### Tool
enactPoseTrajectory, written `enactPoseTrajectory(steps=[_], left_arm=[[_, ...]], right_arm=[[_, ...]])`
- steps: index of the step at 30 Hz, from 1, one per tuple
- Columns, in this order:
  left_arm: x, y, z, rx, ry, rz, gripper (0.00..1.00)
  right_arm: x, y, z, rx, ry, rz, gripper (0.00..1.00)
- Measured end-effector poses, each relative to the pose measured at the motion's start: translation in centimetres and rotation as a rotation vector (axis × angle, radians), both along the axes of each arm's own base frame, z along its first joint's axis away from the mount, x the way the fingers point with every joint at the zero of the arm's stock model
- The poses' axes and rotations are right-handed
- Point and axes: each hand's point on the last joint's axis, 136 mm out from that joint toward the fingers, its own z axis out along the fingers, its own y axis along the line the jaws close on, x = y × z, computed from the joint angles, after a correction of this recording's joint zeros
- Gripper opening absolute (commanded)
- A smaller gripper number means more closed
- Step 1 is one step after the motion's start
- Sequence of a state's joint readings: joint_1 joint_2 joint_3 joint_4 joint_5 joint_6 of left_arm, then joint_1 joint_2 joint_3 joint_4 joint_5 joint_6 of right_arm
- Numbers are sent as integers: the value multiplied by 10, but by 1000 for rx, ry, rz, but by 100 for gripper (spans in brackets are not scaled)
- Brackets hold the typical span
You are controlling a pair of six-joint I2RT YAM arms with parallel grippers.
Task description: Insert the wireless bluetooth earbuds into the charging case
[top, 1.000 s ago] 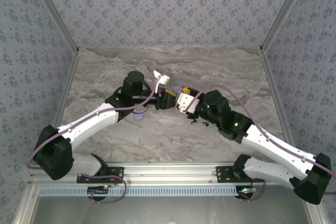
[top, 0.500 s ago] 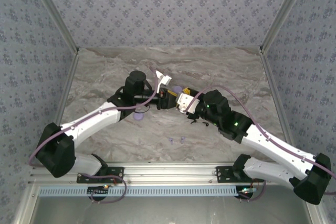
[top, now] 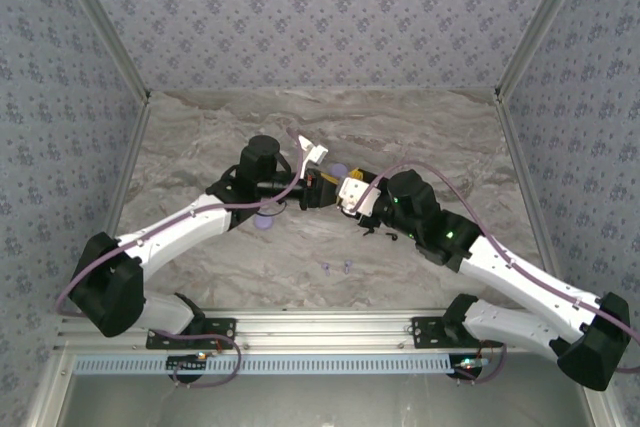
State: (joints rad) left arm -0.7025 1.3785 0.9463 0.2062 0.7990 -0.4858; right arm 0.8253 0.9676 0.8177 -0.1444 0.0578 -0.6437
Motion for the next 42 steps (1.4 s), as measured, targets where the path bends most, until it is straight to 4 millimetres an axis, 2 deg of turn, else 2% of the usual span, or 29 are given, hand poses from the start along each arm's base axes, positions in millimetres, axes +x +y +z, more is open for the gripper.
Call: enactPoseTrajectory(steps=[3, 7, 10, 15, 20, 25, 28, 42], left_arm=[[-1, -1, 1, -3, -13, -4, 19], [3, 1, 0, 3, -51, 10, 15], [3, 5, 1, 6, -100, 25, 13], [-4, 13, 8, -11, -246, 39, 13], [-23, 8, 13, -19, -417, 4, 10], [-31, 4, 10, -14, -518, -8, 9], [-34, 2, 7, -7, -555, -6, 9], [-30, 3, 9, -1, -599, 16, 8]], right_arm=[[1, -2, 0, 14, 27, -4, 65], [5, -15, 0, 45, 80, -38, 81], [3, -25, 6, 103, 119, -44, 87], [-12, -39, 28, 261, 175, 16, 85], [-19, -35, 40, 393, 275, 82, 77], [-23, -24, 40, 444, 361, 127, 72], [-19, -19, 32, 445, 408, 126, 70], [-11, -22, 30, 456, 422, 89, 70]])
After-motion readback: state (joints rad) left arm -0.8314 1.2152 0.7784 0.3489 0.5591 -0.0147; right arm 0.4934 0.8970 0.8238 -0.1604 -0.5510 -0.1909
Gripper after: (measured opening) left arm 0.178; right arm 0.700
